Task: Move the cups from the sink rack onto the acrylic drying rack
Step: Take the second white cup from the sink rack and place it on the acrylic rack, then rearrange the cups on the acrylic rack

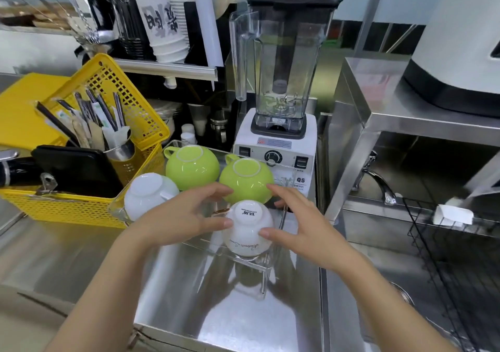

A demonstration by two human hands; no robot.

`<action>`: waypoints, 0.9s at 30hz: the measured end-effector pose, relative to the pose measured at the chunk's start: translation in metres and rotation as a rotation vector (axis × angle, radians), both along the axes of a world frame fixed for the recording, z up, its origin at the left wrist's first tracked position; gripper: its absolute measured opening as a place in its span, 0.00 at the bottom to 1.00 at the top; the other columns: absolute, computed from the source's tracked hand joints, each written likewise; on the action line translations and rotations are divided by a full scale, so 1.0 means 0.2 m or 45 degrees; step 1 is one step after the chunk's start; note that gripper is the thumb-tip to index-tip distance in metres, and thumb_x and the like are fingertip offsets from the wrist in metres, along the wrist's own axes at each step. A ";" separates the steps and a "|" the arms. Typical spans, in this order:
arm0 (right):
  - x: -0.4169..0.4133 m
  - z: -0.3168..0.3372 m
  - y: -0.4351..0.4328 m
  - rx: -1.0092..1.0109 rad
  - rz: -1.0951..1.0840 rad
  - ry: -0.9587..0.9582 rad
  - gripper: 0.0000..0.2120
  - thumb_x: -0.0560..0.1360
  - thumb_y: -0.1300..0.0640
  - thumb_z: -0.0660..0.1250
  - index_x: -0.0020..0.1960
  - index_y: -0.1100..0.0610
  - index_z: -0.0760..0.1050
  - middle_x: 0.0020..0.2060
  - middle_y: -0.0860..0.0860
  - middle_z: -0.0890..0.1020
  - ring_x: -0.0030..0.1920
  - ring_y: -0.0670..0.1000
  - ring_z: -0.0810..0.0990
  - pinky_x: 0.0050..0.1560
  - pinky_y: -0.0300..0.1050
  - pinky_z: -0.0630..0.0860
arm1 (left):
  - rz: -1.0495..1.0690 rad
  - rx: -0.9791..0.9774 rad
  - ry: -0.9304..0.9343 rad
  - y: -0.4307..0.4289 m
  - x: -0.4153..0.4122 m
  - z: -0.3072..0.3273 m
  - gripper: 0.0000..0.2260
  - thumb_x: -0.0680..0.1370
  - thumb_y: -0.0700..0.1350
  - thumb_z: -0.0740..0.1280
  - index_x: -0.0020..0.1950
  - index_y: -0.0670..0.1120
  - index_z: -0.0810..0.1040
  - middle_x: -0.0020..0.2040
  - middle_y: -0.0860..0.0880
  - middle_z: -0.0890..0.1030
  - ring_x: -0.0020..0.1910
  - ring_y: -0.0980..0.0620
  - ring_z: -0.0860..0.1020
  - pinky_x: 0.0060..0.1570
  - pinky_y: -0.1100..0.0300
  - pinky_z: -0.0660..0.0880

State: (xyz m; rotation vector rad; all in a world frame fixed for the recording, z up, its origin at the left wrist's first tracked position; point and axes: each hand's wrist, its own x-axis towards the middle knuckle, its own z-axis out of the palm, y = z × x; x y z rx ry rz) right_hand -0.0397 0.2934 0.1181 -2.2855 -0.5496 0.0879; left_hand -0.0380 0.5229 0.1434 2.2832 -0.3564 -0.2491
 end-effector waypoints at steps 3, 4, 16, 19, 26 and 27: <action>0.05 0.02 -0.04 0.085 -0.007 -0.051 0.36 0.63 0.33 0.63 0.68 0.39 0.59 0.60 0.38 0.69 0.61 0.43 0.69 0.67 0.45 0.63 | 0.072 0.009 -0.050 -0.03 -0.03 0.02 0.21 0.68 0.57 0.70 0.59 0.58 0.71 0.58 0.61 0.76 0.57 0.70 0.72 0.56 0.74 0.68; 0.07 0.02 -0.04 0.148 -0.012 -0.057 0.33 0.65 0.36 0.67 0.67 0.38 0.60 0.59 0.36 0.70 0.60 0.42 0.70 0.66 0.45 0.64 | 0.094 0.030 -0.084 -0.03 -0.04 0.03 0.19 0.70 0.56 0.70 0.59 0.58 0.72 0.57 0.61 0.77 0.56 0.70 0.72 0.54 0.75 0.68; 0.18 0.03 -0.05 0.309 -0.161 -0.107 0.20 0.70 0.52 0.71 0.59 0.43 0.70 0.55 0.43 0.75 0.55 0.39 0.73 0.54 0.29 0.66 | 0.439 -0.098 -0.473 -0.03 0.00 0.12 0.10 0.74 0.46 0.69 0.54 0.46 0.78 0.48 0.58 0.79 0.49 0.68 0.75 0.46 0.80 0.67; 0.21 0.05 -0.05 0.256 -0.231 -0.086 0.17 0.70 0.51 0.70 0.58 0.45 0.72 0.54 0.43 0.75 0.56 0.45 0.73 0.59 0.40 0.68 | 0.464 -0.022 -0.491 -0.03 0.11 0.12 0.11 0.74 0.46 0.68 0.56 0.45 0.77 0.51 0.53 0.78 0.52 0.56 0.76 0.51 0.66 0.70; 0.31 0.10 0.08 0.378 -0.433 0.023 0.05 0.74 0.50 0.65 0.50 0.44 0.73 0.47 0.44 0.79 0.51 0.47 0.77 0.54 0.40 0.72 | 0.305 0.539 -0.264 -0.14 0.29 0.03 0.32 0.71 0.70 0.55 0.61 0.45 0.69 0.59 0.45 0.76 0.58 0.44 0.74 0.52 0.52 0.71; 0.32 0.09 0.09 0.393 -0.462 0.016 0.05 0.74 0.50 0.65 0.47 0.40 0.72 0.46 0.43 0.79 0.51 0.47 0.77 0.53 0.40 0.72 | 0.284 0.630 -0.265 -0.16 0.31 0.02 0.36 0.71 0.71 0.53 0.63 0.43 0.68 0.60 0.44 0.76 0.58 0.43 0.74 0.50 0.52 0.70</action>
